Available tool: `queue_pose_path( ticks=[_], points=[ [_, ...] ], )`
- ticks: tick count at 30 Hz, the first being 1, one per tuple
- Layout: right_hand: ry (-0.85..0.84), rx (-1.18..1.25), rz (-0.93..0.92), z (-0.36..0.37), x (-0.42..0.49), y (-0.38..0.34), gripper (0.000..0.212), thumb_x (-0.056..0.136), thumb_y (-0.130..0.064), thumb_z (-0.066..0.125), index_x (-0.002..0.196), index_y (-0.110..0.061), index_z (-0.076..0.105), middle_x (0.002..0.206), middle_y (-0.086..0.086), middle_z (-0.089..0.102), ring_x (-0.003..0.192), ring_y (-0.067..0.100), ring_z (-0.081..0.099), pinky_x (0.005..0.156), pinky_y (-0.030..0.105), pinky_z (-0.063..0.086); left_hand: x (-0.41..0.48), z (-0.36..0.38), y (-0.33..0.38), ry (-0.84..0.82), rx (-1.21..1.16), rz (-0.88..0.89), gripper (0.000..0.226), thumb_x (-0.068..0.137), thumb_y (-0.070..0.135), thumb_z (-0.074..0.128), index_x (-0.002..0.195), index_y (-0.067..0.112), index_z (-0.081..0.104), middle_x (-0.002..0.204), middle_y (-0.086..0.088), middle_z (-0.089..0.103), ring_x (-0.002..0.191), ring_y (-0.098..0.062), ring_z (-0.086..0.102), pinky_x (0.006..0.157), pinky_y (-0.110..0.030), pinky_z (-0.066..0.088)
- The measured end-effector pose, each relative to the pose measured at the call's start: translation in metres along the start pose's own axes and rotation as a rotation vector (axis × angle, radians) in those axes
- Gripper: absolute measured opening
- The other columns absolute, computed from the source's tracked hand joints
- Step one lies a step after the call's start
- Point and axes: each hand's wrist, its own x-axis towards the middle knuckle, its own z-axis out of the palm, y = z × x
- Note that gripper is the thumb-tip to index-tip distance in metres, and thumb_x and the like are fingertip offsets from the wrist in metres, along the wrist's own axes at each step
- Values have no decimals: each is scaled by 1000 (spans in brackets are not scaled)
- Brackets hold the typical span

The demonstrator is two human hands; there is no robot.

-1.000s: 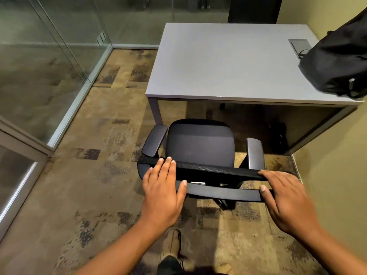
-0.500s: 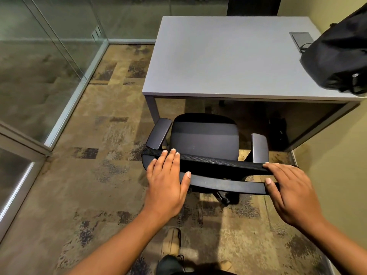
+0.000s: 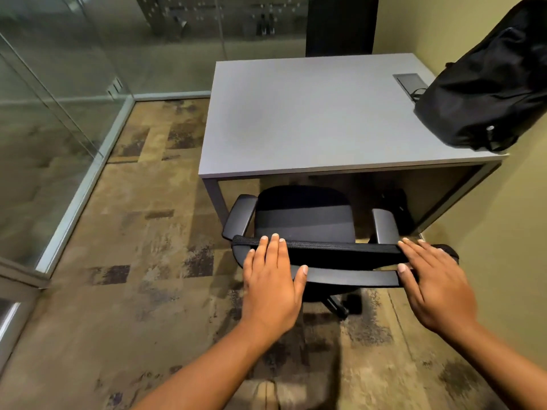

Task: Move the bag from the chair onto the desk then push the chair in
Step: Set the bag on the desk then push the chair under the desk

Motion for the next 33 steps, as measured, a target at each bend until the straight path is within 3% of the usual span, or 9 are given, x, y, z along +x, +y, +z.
queue_pose_path(
  ticks=[7, 21, 24, 33],
  points=[
    [-33, -48, 1, -1, 38, 15, 64, 97, -52, 17, 141, -19, 48, 145, 2, 52, 138, 20, 41, 115, 37, 25, 33, 3, 4, -24, -32, 52, 73, 95, 58, 7, 151, 12, 14, 161, -5, 12, 147, -19, 0, 117, -36, -6],
    [-34, -59, -70, -6, 115, 53, 63, 96, -48, 18, 140, -17, 50, 143, 4, 54, 137, 22, 43, 114, 42, 32, 106, 24, 29, 31, -34, -2, 79, 91, 63, -2, 151, 16, 19, 160, 0, 18, 147, -13, 4, 116, -32, -6],
    [-35, -58, -88, -7, 128, 61, 64, 96, -49, 16, 140, -17, 50, 143, 2, 54, 137, 21, 43, 114, 42, 33, 119, 26, 34, 53, 3, -11, 76, 93, 62, 4, 150, 16, 27, 158, -1, 25, 146, -15, 10, 116, -32, -1],
    [-8, -2, -142, -5, 151, 75, 60, 97, -45, 19, 135, -17, 56, 138, 0, 59, 133, 20, 48, 112, 39, 33, 140, 32, 43, 95, 18, -58, 69, 96, 60, 11, 149, 18, 28, 157, 0, 27, 145, -12, 10, 116, -32, 0]
  ],
)
